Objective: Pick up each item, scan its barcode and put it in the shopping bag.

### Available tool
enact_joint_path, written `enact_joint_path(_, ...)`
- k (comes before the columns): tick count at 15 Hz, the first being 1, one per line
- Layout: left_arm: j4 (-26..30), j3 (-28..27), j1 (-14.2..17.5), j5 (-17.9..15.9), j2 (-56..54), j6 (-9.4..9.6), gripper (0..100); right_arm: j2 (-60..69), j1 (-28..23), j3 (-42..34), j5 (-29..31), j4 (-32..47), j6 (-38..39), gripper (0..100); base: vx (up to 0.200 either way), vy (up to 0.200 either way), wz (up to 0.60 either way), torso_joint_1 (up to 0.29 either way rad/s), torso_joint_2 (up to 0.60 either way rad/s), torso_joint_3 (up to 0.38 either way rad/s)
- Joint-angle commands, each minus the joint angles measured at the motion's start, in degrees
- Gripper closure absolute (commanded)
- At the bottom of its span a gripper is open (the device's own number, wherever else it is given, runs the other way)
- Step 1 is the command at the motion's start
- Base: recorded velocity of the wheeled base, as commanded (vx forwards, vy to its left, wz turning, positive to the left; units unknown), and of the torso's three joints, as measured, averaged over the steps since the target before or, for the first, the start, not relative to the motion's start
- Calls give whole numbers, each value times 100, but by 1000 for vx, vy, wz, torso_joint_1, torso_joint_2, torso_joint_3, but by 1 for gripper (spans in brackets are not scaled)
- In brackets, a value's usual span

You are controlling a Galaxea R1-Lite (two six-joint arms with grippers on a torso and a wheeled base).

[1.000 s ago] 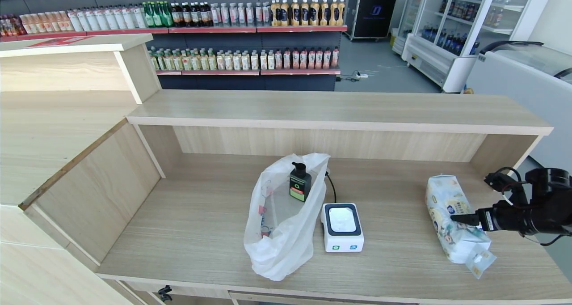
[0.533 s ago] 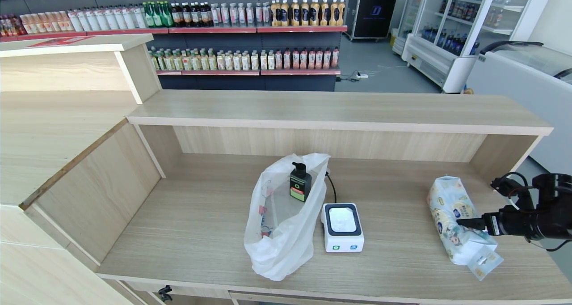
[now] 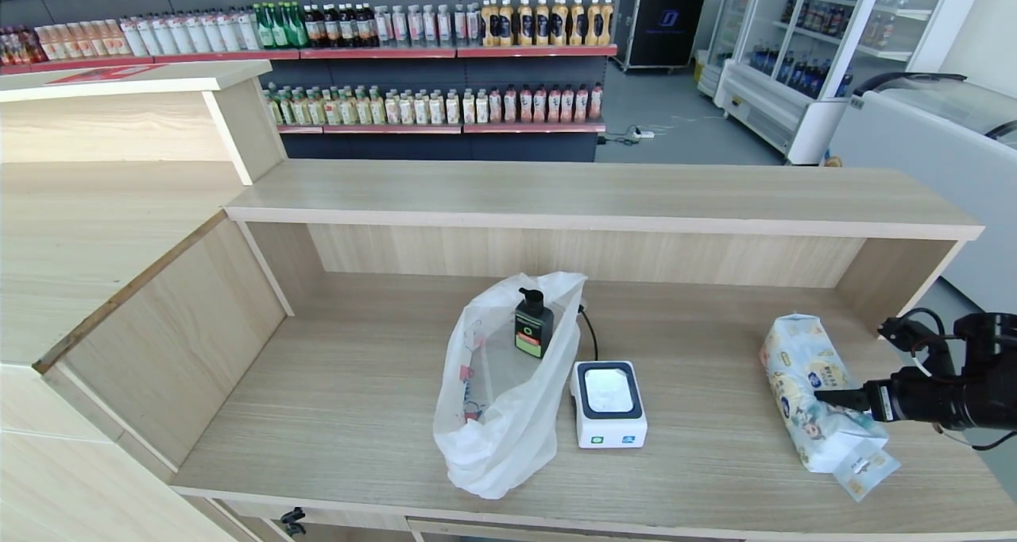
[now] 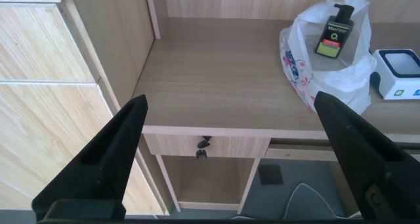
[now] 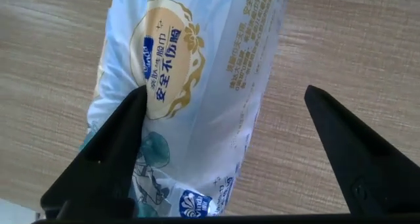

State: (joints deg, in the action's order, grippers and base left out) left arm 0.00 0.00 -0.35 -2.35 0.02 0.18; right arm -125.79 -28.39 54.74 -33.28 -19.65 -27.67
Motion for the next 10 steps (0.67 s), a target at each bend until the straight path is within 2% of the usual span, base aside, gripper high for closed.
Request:
enact_joint_path(1, 0, 0, 0, 7, 6, -1, 0, 257, 0, -16, -381, -30, 7, 100, 0, 0, 0, 0, 0, 0)
enact_joint_path(10, 0, 0, 0, 7, 6, -1, 0, 582, 0, -183, -548, 40, -107, 100, 0, 0, 0, 0, 0, 0)
